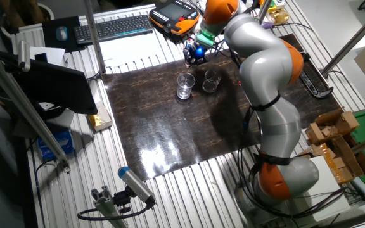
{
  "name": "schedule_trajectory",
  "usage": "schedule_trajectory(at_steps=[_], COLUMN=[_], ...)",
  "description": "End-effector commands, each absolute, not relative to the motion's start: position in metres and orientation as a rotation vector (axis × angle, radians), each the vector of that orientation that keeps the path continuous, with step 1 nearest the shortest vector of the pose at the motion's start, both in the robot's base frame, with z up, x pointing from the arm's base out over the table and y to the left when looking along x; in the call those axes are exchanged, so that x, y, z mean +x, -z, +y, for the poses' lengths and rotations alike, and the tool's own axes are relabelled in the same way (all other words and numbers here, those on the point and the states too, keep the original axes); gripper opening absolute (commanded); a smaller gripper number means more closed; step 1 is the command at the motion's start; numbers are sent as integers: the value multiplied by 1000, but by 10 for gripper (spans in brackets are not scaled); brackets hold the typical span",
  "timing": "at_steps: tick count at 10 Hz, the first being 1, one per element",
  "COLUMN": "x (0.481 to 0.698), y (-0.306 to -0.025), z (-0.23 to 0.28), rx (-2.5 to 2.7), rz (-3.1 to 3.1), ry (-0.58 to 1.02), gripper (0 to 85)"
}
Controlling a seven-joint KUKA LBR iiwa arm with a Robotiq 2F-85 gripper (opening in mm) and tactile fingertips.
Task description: Pour the water from one cup into another empty cup
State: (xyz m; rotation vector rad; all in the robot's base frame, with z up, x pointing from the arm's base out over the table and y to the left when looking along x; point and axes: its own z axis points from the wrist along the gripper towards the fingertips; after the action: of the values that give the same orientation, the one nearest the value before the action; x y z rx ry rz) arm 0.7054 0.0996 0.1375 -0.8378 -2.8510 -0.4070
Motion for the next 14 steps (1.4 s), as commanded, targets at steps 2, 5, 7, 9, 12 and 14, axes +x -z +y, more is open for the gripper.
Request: schedule_trajectory(at_steps=[2, 5, 7, 9, 12, 14], x=[705, 703, 701, 702, 701, 700], y=[-137, -136, -135, -133, -128, -128], z=[101, 103, 104, 105, 107, 108], rx=[553, 584, 678, 687, 688, 690], rz=[-2782, -2807, -2839, -2889, -2879, -2882], ry=[245, 295, 310, 326, 346, 359], gripper=[7, 7, 7, 7, 7, 7])
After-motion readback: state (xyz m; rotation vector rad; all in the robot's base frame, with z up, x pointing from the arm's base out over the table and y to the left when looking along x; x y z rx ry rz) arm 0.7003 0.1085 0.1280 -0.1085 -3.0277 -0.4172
